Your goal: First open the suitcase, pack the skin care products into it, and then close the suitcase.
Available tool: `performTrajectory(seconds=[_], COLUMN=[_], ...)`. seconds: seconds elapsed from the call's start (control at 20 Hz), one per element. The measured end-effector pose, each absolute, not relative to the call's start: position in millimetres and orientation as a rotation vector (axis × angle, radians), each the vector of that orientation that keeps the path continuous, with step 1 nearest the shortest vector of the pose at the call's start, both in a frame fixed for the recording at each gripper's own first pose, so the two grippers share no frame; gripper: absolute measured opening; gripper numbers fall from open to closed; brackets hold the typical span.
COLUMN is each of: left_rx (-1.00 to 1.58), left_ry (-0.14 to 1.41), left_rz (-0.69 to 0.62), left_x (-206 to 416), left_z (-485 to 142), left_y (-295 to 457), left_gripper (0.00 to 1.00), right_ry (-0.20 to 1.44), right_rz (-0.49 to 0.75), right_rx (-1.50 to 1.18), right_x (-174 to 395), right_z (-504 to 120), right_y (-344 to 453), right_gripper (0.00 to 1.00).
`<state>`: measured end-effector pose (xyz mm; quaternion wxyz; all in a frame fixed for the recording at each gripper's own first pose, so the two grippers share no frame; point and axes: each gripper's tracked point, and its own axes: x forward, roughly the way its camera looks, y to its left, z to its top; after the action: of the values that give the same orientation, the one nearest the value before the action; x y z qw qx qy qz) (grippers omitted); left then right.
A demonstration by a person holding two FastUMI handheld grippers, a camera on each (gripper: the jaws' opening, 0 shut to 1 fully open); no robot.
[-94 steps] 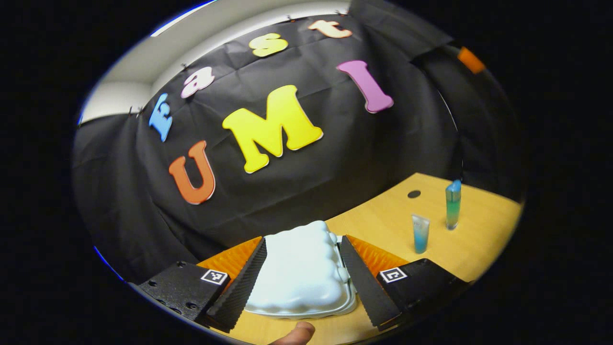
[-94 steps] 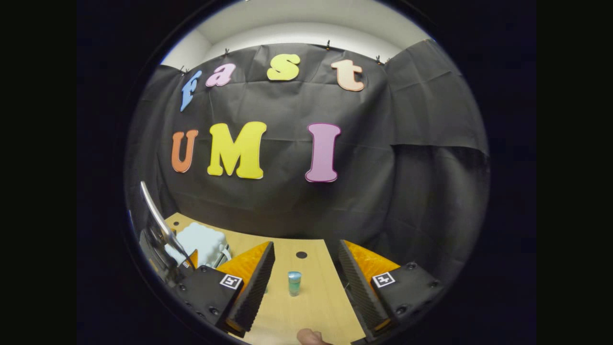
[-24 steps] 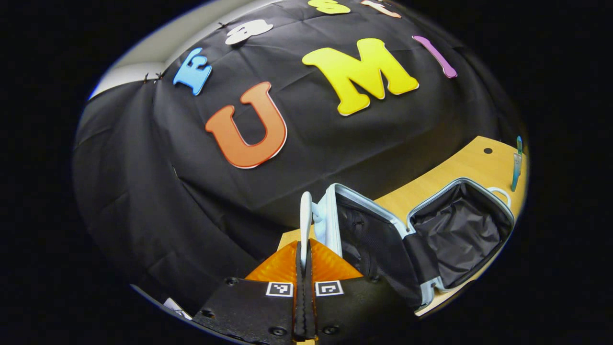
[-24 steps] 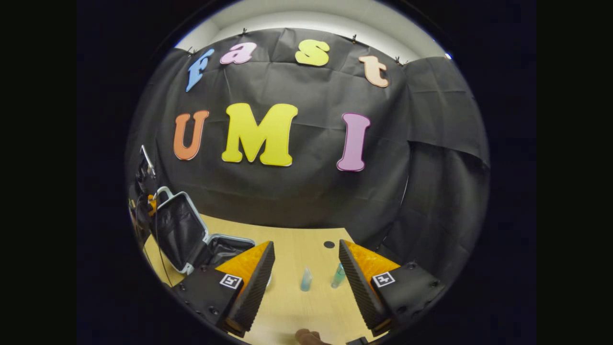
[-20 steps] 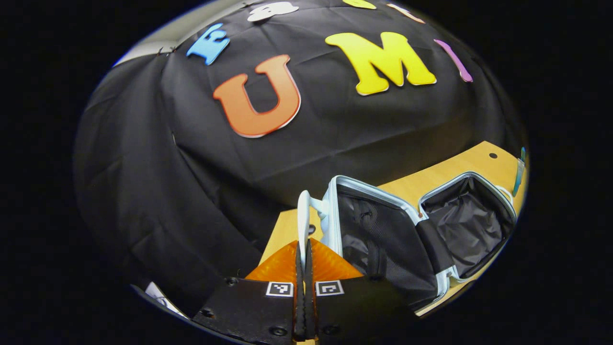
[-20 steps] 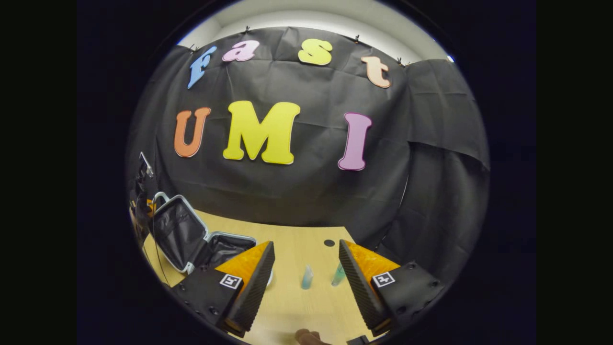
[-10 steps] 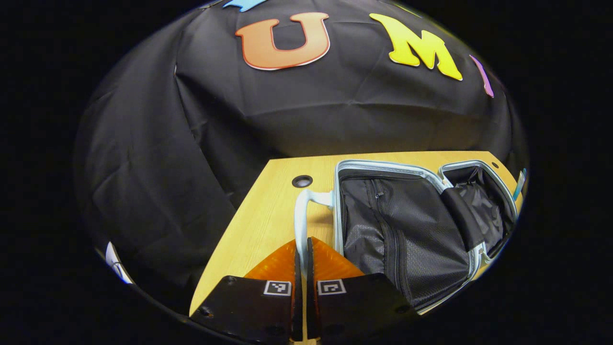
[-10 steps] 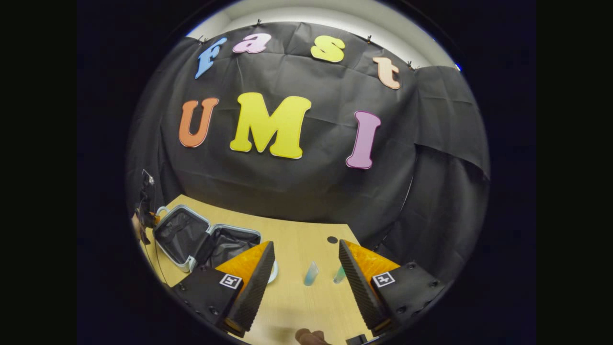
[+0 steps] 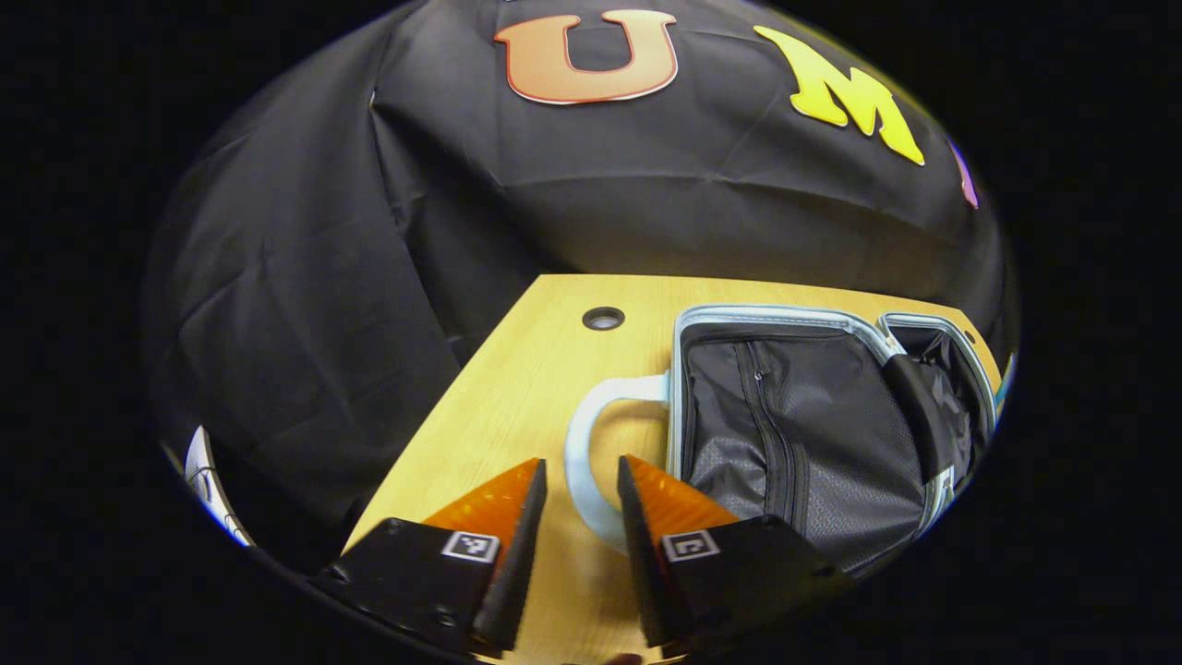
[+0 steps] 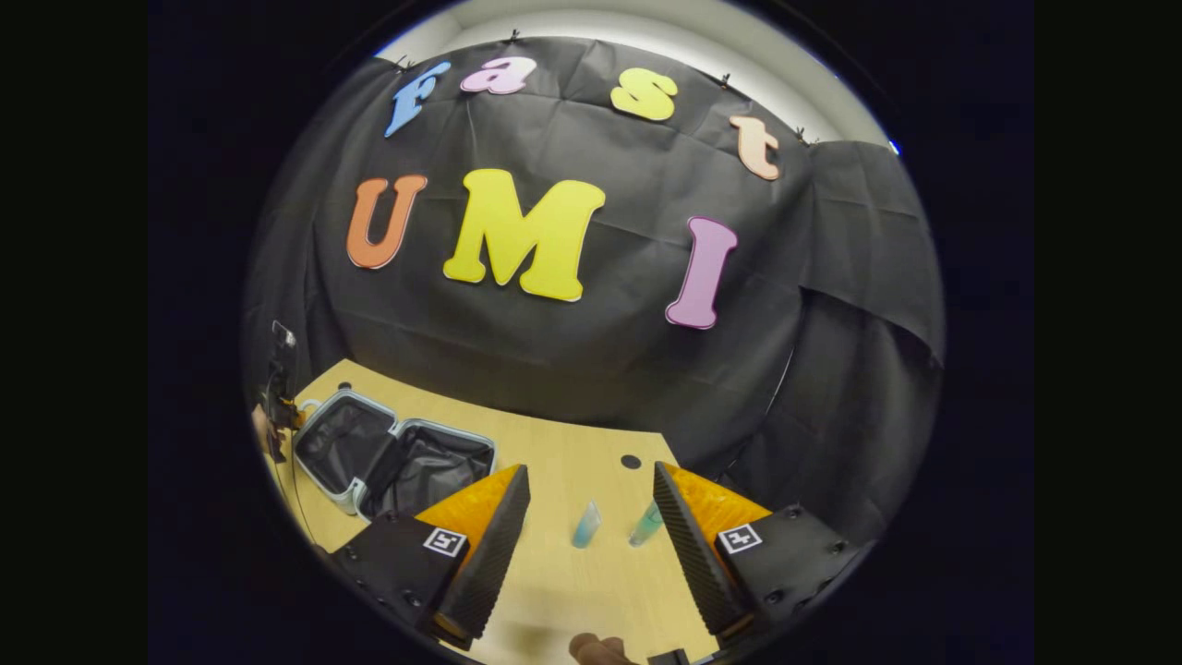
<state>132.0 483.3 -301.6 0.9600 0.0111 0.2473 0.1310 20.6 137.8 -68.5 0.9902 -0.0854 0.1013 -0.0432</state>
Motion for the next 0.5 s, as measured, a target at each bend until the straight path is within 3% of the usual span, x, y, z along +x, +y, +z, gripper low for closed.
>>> performTrajectory(seconds=[0.05, 0.25, 0.5], left_rx=[0.009, -0.005, -0.011], left_ry=[0.476, 0.452, 0.475], left_rz=[0.250, 0.229, 0.112], left_x=[131.0, 123.1, 114.3], left_z=[-291.8, -267.7, -256.3], left_y=[475.1, 433.2, 328.3], left_gripper=[0.64, 0.94, 0.97], right_ry=[0.199, 0.183, 0.164], right_rz=[-0.081, -0.053, -0.007], right_rx=[-0.174, -0.184, -0.172], right_x=[21.6, 23.5, 29.1], right_z=[-67.7, -71.6, -77.6], right_y=[136.4, 122.8, 93.9], right_gripper=[0.80, 0.80, 0.80])
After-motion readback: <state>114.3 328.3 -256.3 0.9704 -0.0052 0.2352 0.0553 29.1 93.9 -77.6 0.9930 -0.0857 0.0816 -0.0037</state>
